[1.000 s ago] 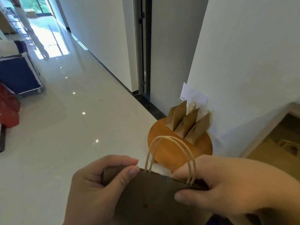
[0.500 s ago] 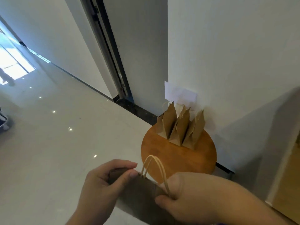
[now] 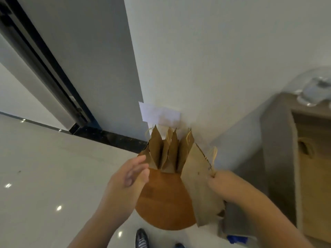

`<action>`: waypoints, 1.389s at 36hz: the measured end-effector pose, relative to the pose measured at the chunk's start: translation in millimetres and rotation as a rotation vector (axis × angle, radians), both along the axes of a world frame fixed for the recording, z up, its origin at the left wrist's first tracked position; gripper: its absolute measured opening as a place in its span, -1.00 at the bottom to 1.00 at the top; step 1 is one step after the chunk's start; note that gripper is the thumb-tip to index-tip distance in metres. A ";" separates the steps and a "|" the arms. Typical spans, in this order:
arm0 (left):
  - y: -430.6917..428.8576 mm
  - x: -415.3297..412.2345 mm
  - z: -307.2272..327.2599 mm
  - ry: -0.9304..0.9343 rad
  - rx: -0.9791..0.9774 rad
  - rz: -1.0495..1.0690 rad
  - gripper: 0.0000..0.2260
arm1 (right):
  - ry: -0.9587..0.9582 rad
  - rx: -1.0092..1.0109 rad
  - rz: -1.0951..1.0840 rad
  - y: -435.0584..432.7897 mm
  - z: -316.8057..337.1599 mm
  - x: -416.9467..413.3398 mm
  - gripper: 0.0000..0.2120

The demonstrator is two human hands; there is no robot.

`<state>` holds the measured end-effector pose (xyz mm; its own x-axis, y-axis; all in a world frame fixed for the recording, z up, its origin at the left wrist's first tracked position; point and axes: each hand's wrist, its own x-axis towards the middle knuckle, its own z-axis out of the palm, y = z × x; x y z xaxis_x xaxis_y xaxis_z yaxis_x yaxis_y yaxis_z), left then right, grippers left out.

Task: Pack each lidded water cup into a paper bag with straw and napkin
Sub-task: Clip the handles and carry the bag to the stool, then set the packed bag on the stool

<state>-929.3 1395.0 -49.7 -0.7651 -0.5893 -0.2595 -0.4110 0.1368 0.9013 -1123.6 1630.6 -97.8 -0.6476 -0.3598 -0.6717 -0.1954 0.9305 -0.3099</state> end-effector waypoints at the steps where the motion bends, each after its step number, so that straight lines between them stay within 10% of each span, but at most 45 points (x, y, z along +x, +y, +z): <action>1: -8.2 -7.8 -2.6 -0.007 0.038 -0.027 -0.66 | 0.017 0.018 -0.056 -1.2 -9.7 -7.7 -0.72; 13: -59.5 -101.4 -15.6 -0.148 0.104 -0.176 -0.75 | 0.075 -0.010 -0.625 -36.1 -68.6 -117.9 -0.66; 29: -47.9 -151.9 -47.7 -0.366 -0.017 -0.086 -0.64 | -0.102 0.021 -0.546 -93.0 -200.0 -234.7 -0.87; 40: -53.5 -167.2 -33.4 -0.365 -0.096 -0.127 -0.66 | -0.151 -0.086 -0.586 -80.4 -214.7 -231.6 -0.74; 50: -56.8 -166.1 -45.5 -0.299 -0.329 -0.337 -0.52 | -0.104 -0.118 -0.588 -59.5 -170.9 -201.8 -0.22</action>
<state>-1095.4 1338.2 -95.2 -0.8466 -0.4113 -0.3378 -0.5270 0.5590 0.6402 -1325.3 1571.1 -268.7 -0.6937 -0.0376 -0.7193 0.3778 0.8312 -0.4078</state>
